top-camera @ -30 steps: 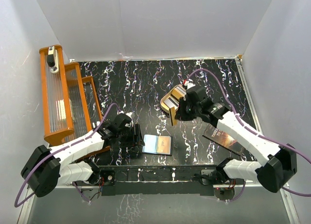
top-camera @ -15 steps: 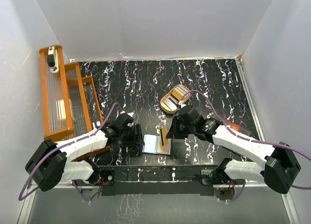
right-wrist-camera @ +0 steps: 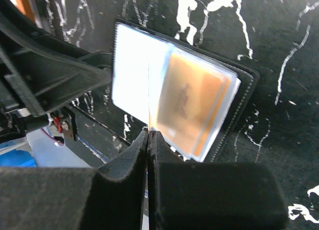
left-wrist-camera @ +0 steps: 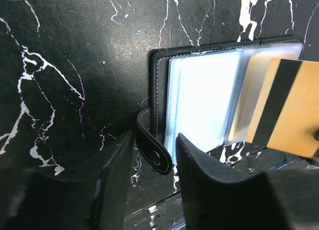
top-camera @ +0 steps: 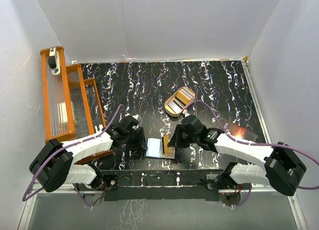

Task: Put the credit cards into the card holder
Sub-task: Insert the credit card into the card holder.

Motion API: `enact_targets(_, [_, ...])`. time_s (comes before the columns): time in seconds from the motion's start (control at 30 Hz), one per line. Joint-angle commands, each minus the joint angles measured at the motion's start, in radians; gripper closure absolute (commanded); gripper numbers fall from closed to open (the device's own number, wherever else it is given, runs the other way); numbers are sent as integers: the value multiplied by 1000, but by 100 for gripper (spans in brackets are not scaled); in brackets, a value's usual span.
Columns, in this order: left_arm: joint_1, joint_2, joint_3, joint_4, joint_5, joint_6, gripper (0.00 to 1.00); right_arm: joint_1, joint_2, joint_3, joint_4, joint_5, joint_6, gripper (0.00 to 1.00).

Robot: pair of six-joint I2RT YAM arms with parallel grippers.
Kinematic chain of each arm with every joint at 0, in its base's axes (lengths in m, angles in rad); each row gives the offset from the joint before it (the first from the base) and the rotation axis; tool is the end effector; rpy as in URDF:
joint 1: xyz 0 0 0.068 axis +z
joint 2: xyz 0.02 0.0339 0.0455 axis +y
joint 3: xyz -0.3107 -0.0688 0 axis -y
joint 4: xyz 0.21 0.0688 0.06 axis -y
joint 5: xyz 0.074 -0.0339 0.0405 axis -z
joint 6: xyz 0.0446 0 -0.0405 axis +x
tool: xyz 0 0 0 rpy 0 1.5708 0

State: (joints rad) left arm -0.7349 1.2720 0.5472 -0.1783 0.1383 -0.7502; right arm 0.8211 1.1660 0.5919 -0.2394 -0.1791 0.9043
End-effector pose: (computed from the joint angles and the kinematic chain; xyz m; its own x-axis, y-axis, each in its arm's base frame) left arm 0.1433 -0.1378 0.2233 -0.9221 -0.0768 -0.3792 0.1350 0.8547 -0.5013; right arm 0.1220 0.1427 0.2498 -0.9377 0.1278 -0.3229 -0.1076 0.7772 0.6200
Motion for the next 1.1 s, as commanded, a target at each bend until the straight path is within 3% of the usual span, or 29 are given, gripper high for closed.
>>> enact_targets(0.0, [4, -1, -7, 13, 9, -2, 70, 5, 14, -47, 124, 22, 31, 100])
enact_targets(0.13, [3, 1, -26, 23, 17, -17, 95, 4, 42, -92, 157, 8, 38, 100])
enact_targets(0.2, [4, -2, -32, 26, 22, -25, 100, 3, 55, -107, 169, 1, 41, 100])
enact_targets(1.07, [4, -73, -72, -18, -5, -55, 100, 4, 33, -104, 33, 107, 28, 100])
